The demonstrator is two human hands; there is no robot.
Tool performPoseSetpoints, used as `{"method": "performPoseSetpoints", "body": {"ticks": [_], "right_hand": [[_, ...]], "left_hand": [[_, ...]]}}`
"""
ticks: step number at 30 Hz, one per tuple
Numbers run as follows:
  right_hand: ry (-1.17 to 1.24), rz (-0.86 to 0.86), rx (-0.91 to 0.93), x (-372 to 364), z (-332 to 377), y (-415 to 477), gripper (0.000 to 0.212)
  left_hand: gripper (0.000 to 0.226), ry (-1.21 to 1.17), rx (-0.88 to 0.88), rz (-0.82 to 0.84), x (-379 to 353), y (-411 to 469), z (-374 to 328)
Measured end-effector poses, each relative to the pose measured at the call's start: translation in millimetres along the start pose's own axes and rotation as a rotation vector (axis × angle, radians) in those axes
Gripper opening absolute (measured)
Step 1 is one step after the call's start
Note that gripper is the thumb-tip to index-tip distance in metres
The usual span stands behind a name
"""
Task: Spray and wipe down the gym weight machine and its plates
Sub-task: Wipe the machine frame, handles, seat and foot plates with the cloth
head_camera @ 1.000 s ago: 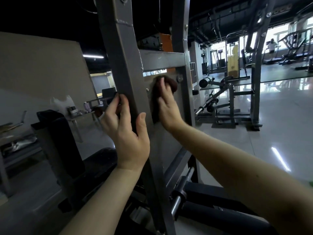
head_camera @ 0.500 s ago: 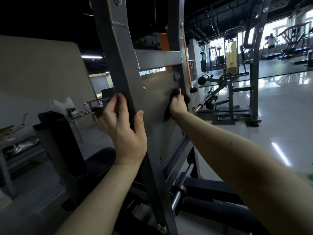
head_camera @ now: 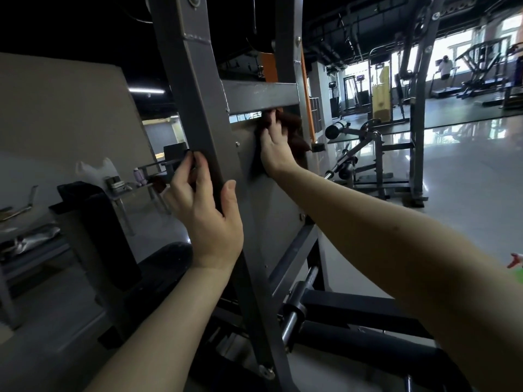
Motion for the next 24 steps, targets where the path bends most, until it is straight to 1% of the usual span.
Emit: {"method": "performPoseSetpoints", "body": {"ticks": [2, 5, 7, 9, 11, 13, 14, 15, 17, 19, 21, 22, 24], "right_hand": [[-0.034, 0.009, -0.067, -0.4, -27.5, 3.4, 0.057], [-0.142, 0.017, -0.379, 3.1, -95.1, -11.6, 0.057], [-0.188, -0.016, -0.568, 7.5, -128.8, -39.3, 0.057], [-0.183, -0.040, -0.699, 4.3, -143.0, -60.7, 0.057], [-0.106, -0.027, -0.752, -2.5, -133.8, -61.0, 0.059], [-0.073, -0.038, -0.720, -5.2, -107.7, -44.0, 0.057], [-0.059, -0.044, -0.653, -5.5, -86.7, -32.8, 0.057], [-0.039, -0.031, -0.539, -6.1, -62.5, -22.7, 0.057], [-0.013, 0.005, -0.237, -7.6, -15.7, -11.8, 0.058], [0.026, 0.008, -0.041, -11.9, 6.3, -14.6, 0.058], [0.021, -0.006, 0.021, -16.4, -0.6, -27.1, 0.057], [0.009, -0.008, 0.011, -15.4, -8.5, -36.9, 0.057], [-0.032, 0.018, -0.083, -13.8, -33.8, -67.0, 0.057]], "left_hand": [[0.056, 0.005, -0.016, -0.002, 0.2, 0.4, 0.6], [0.056, -0.006, -0.014, -0.005, 0.8, -0.2, 1.8], [0.056, -0.009, -0.019, -0.003, 0.5, -1.4, 2.4], [0.056, -0.023, -0.016, 0.009, -0.8, -1.6, 2.1], [0.057, -0.020, -0.009, 0.012, -1.4, -1.1, 1.3], [0.057, 0.004, -0.016, 0.010, -1.3, -1.6, 2.2], [0.056, 0.016, -0.024, 0.006, -1.1, -1.9, 2.5], [0.056, 0.024, -0.030, 0.001, -1.4, -2.1, 2.5], [0.056, 0.023, -0.033, -0.005, -2.9, -1.5, 1.8], [0.056, 0.023, -0.029, -0.012, -3.6, -1.4, 1.7], [0.056, 0.028, -0.044, -0.015, -2.8, -1.7, 2.0], [0.056, 0.025, -0.051, -0.014, -2.4, -1.8, 2.0], [0.055, 0.018, -0.051, -0.021, -2.0, -1.0, 0.6]]}}
Point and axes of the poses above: each hand's wrist, its own y-axis towards the middle knuckle, its own x-axis out of the back of the hand, z = x × y, the point moved 3 cm from there along y, towards the middle knuckle, and after that the axes turned 14 degrees about -z, right-handed, at the moved point
